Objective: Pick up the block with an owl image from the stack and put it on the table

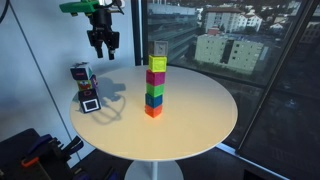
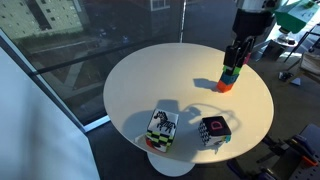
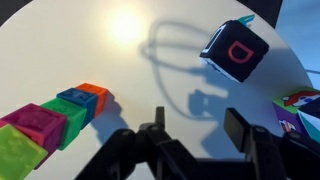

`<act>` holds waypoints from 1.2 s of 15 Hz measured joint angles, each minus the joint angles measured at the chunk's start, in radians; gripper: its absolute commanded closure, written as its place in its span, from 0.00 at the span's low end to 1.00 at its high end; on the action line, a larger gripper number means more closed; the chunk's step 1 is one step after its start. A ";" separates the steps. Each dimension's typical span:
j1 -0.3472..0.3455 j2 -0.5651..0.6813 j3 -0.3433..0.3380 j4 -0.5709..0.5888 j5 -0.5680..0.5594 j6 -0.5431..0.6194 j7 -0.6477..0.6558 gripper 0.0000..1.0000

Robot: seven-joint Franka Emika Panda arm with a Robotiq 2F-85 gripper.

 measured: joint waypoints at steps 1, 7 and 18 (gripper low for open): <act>0.000 -0.001 0.000 0.002 0.000 -0.016 0.000 0.01; -0.008 -0.036 0.000 0.007 -0.007 -0.105 0.089 0.00; -0.039 -0.130 -0.003 0.006 -0.024 -0.233 0.197 0.00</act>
